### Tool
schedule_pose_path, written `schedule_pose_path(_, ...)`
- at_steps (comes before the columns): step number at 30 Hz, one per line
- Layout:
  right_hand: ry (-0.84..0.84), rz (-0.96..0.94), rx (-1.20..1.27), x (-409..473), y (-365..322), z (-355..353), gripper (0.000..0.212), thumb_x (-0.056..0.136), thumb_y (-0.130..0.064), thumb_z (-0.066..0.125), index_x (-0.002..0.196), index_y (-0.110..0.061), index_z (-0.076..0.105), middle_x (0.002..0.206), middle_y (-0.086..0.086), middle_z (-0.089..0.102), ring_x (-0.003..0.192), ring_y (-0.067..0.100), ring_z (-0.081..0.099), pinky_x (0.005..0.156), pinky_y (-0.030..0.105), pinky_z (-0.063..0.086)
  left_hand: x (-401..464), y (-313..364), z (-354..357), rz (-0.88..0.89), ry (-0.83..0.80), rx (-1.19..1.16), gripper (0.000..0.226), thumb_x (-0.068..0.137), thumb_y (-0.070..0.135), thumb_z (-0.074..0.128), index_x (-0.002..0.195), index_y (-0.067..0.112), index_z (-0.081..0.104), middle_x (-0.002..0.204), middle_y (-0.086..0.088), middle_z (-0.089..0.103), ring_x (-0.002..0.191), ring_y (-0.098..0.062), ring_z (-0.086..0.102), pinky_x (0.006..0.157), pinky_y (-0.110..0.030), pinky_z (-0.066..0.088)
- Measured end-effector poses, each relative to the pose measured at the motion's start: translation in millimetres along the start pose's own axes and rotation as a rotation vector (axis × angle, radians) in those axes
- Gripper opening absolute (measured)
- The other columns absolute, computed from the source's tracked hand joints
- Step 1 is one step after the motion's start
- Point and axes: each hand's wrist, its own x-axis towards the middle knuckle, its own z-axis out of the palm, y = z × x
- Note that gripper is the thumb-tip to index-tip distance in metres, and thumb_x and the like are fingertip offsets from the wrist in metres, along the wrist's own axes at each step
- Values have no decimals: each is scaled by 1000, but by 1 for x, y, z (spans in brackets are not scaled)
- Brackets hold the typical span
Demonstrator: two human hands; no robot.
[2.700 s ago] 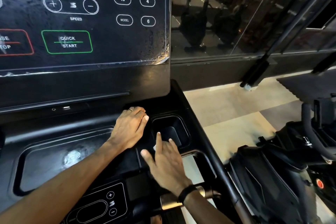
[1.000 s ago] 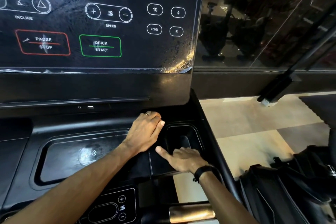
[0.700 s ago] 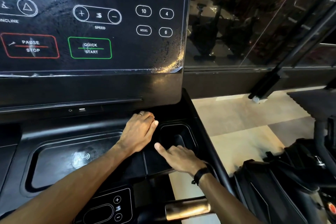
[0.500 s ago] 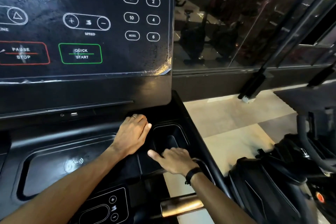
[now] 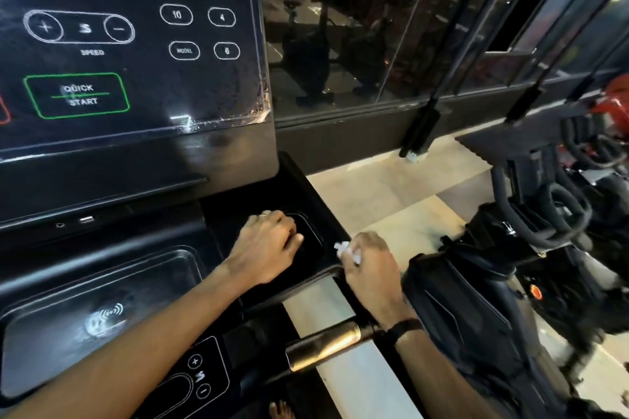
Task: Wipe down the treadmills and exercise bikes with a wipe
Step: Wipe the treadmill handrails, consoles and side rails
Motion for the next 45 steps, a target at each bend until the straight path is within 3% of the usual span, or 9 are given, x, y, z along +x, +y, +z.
schedule_pose_path(5, -172, -27, -68, -38, 13, 27, 28, 96, -30, 61, 117, -12, 59, 130, 5, 57, 125, 22, 53, 98, 29, 44, -11, 56, 14, 8, -84, 2, 37, 100, 43, 40, 120, 19, 60, 123, -2, 60, 118, -22, 52, 103, -39, 38)
schedule_pose_path(11, -391, 136, -271, -26, 34, 49, 85, 99, -47, 44, 158, -7, -1, 165, 19, 11, 153, 31, 11, 125, 43, 12, -37, 68, 41, -28, -106, -27, 41, 102, 41, 38, 130, 16, 53, 127, -3, 55, 119, -21, 50, 105, -38, 38)
schedule_pose_path(19, -564, 556, -94, -30, 58, 2, 91, 90, -81, 21, 139, -8, 43, 141, 21, 53, 132, 37, 48, 109, 43, 35, -51, 74, 58, 53, -14, 22, 47, 100, 41, 32, 125, 13, 60, 131, -10, 53, 124, -27, 51, 115, -49, 32)
schedule_pose_path(23, -533, 354, -501, -55, 34, 9, 141, 61, -88, -29, 144, 11, 28, 141, 29, 47, 131, 38, 47, 113, 46, 31, -52, 80, 63, 25, -3, 47, 59, 98, 41, 16, 125, 13, 60, 136, -13, 51, 132, -29, 47, 118, -50, 28)
schedule_pose_path(27, -535, 245, -148, -17, 48, 27, 94, 96, -72, 20, 158, -3, 9, 163, 20, 18, 151, 31, 17, 123, 41, 9, -51, 78, 62, 34, 62, 78, 49, 101, 35, 25, 117, 10, 64, 133, -17, 56, 134, -32, 48, 119, -50, 30)
schedule_pose_path(31, -673, 445, 112, -1, 85, 1, 117, 73, -96, 8, 155, -16, 33, 159, 9, 36, 145, 29, 34, 114, 36, 28, -53, 85, 57, 49, 89, 166, 48, 102, 34, 29, 110, 8, 67, 130, -20, 60, 132, -35, 51, 117, -52, 32)
schedule_pose_path(36, -737, 266, -86, -53, 100, -26, 93, 91, -79, 15, 135, -4, 46, 134, 18, 55, 125, 33, 52, 101, 39, 41, -55, 87, 57, -6, 100, 237, 48, 102, 35, 29, 111, 8, 67, 132, -18, 58, 134, -33, 46, 122, -49, 22)
schedule_pose_path(40, -582, -122, -171, -67, 97, -17, 132, 68, -93, -11, 156, 4, 9, 161, 22, 20, 150, 29, 18, 122, 34, 8, -53, 89, 52, -27, 107, 287, 44, 101, 33, 33, 108, 7, 68, 131, -18, 58, 134, -34, 45, 122, -49, 18)
schedule_pose_path(45, -532, -212, -146, -72, 126, 0, 122, 66, -90, -23, 158, -11, -14, 168, 6, -9, 155, 20, -6, 120, 43, -15, -69, 92, 46, -133, 223, 312, 35, 98, 27, 42, 99, 4, 69, 122, -19, 62, 128, -39, 52, 120, -52, 22)
